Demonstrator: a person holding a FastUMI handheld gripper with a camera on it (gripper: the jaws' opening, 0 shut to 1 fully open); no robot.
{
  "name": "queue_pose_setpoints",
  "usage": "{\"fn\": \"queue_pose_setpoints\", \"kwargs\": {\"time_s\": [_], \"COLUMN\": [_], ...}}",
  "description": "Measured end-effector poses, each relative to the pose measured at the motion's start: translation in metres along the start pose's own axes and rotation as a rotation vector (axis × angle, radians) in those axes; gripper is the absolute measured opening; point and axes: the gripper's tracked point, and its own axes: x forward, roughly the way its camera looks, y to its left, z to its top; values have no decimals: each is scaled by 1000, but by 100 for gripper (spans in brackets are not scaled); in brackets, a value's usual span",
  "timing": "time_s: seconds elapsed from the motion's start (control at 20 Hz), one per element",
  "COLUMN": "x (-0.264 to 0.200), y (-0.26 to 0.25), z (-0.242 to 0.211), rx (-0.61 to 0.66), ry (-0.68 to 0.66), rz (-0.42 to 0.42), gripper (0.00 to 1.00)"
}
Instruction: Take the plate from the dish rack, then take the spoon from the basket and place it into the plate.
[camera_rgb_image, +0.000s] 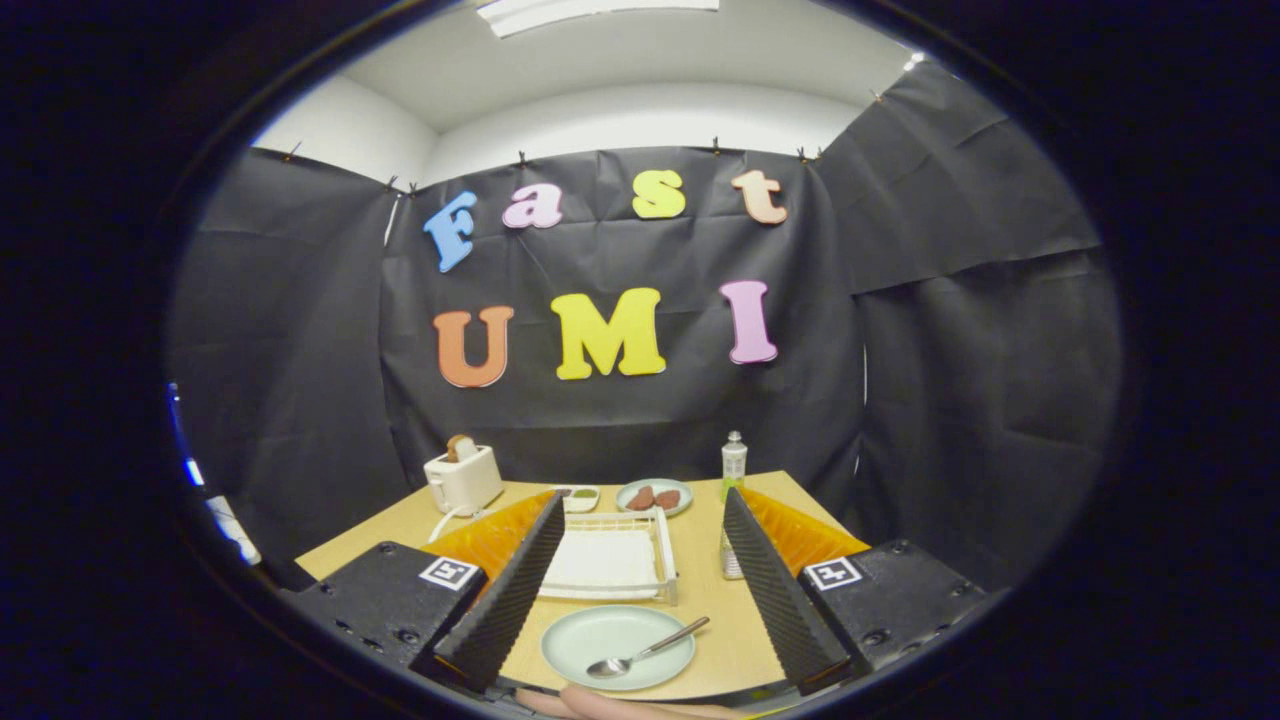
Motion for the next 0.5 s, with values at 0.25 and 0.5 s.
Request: {"fn": "queue_pose_setpoints", "kwargs": {"time_s": [0.25, 0.5], "x": [1, -1], "y": [4, 10], "z": [-7, -15], "rx": [-27, -28], "ry": [10, 21], "rz": [-4, 24], "gripper": [100, 100]}}
